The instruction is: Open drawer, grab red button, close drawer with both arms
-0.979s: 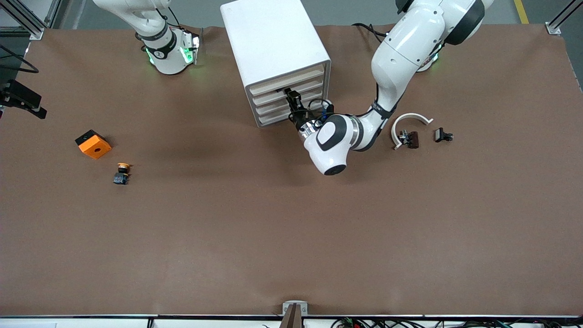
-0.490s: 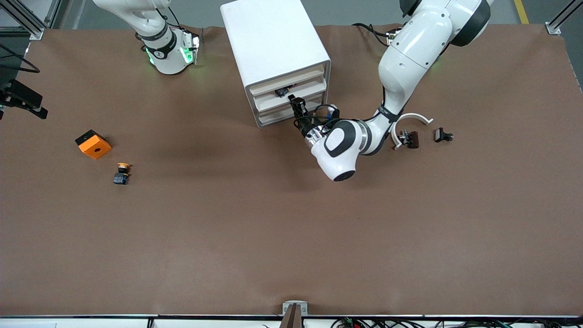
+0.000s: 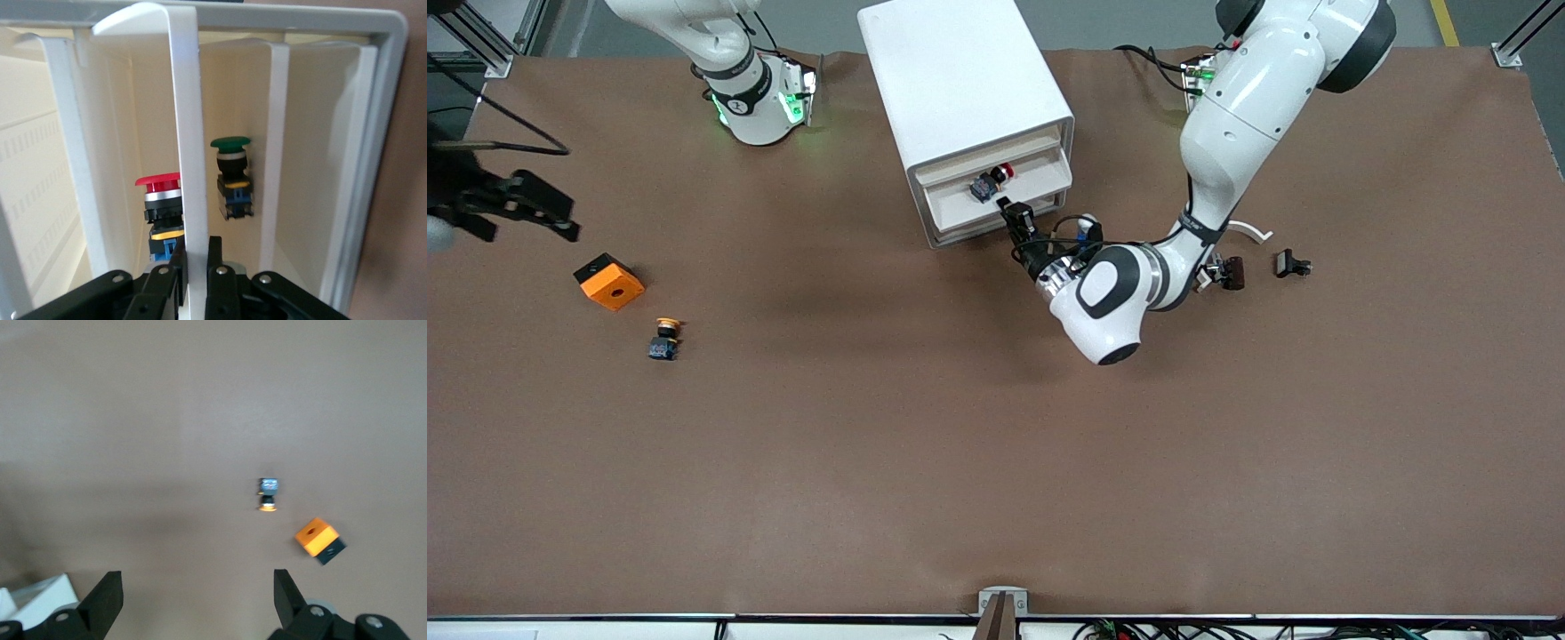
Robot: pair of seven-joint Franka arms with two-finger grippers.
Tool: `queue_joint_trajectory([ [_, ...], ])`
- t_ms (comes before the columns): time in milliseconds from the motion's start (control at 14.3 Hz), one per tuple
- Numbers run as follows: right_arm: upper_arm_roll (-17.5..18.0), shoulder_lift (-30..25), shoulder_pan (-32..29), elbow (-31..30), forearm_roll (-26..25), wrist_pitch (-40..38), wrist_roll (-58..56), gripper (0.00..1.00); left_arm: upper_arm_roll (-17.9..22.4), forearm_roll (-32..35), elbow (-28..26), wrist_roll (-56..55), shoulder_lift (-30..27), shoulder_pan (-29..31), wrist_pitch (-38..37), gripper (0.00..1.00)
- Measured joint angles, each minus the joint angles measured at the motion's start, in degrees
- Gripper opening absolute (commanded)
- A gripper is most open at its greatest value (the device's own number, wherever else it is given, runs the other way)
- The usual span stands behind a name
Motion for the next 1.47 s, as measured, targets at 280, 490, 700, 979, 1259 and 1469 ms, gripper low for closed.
queue_joint_trajectory([
  [280, 0.38, 0.37, 10.53, -0.09, 0.13, -0.11, 19.87, 1.00, 0.07, -0.01, 1.35, -0.21, 0.06, 3.77, 0.57, 0.00],
  [490, 0.51, 2.55, 18.90, -0.23, 0.15, 0.03, 33.42, 1.00, 0.18, -0.01, 2.20, -0.36, 0.11, 5.33, 0.92, 0.00],
  [700, 0.54, 5.49, 25.92, -0.34, 0.15, 2.75, 46.00, 1.00, 1.01, -0.01, 3.35, -0.41, 0.12, 6.14, 0.98, 0.00],
  [979, 0.55, 9.23, 32.94, -0.54, 0.76, 7.17, 57.30, 1.00, 2.21, -0.01, 4.32, -0.41, 0.15, 6.83, 1.04, 0.14],
  [1259, 0.50, 13.92, 36.16, -0.96, 8.52, 13.67, 60.20, 1.00, 4.16, 0.00, 6.54, -0.40, 0.14, 8.27, 0.80, 1.00],
  [1469, 0.49, 17.70, 37.91, -0.97, 9.59, 19.29, 62.66, 1.00, 4.32, 0.00, 8.44, -0.40, 0.13, 10.45, -1.61, 1.00],
])
